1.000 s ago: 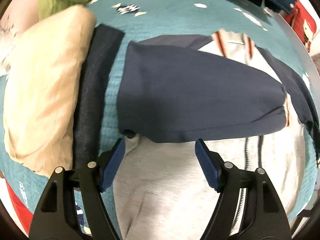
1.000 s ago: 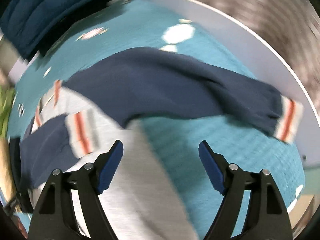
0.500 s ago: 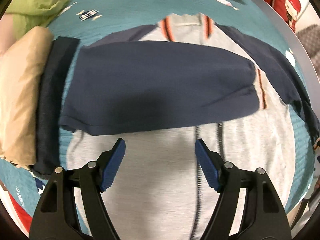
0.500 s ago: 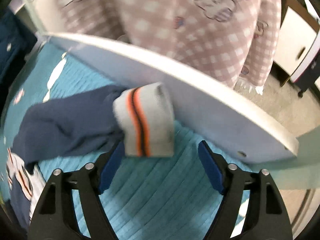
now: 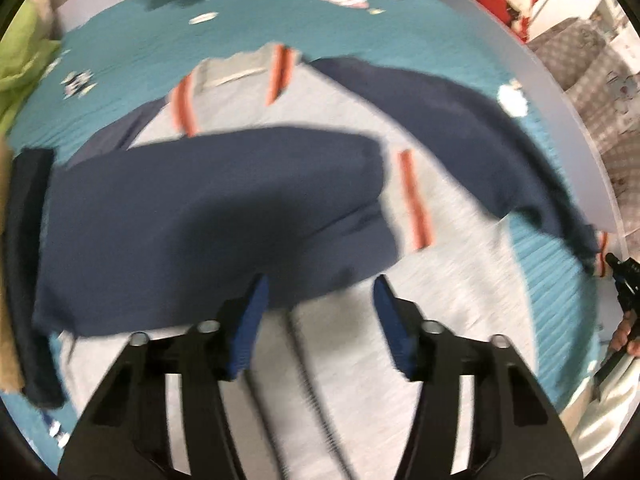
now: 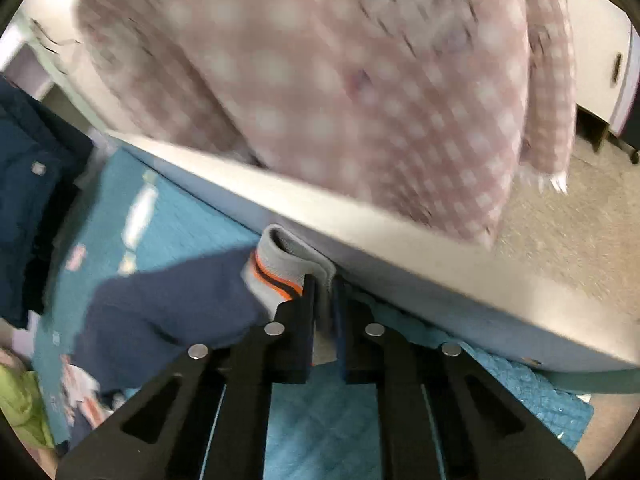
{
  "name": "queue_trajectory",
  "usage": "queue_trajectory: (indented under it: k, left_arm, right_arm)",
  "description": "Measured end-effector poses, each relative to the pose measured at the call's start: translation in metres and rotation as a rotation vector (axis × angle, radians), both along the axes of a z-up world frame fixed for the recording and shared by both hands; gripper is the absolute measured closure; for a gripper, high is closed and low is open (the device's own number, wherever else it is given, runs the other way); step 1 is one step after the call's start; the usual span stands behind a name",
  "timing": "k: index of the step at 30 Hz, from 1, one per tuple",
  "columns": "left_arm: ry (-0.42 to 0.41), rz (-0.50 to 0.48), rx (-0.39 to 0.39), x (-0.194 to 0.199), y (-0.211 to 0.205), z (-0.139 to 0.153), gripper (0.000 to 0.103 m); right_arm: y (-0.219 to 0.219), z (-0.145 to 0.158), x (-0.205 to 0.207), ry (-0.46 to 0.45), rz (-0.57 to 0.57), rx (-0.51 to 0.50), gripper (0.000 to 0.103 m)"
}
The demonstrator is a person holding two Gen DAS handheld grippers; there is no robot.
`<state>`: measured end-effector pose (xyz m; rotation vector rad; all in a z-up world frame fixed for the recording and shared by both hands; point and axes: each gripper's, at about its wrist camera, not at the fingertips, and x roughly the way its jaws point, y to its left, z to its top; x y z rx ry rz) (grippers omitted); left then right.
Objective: Fold large clothes
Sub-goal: 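Grasp the other navy sleeve cuff with the right tool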
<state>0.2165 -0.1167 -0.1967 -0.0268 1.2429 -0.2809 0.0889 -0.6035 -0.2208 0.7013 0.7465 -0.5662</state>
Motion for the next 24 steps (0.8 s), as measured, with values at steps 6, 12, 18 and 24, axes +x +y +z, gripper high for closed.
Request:
queue_trajectory:
  k: [6, 12, 18, 24]
  left_arm:
    - [-0.032, -0.006, -0.093, 0.042, -0.031, 0.012, 0.089]
    - [-0.01, 0.001, -0.194, 0.08, -0.06, 0.011, 0.092]
    - [0.106, 0.022, -0.252, 0.102, -0.088, -0.016, 0.097]
    - [-0.016, -0.039, -0.023, 0.071, -0.082, -0.003, 0.099]
  right_arm:
    - [0.032, 0.078, 0.029, -0.163, 0.13, -0.075, 0.097]
    - [0.063, 0.144, 0.066, -0.265, 0.249, -0.148, 0.097]
    - [0.089, 0.189, 0.092, -0.331, 0.342, -0.186, 0.097]
    - [0.117, 0.216, 0.093, -0.36, 0.429, -0.254, 0.098]
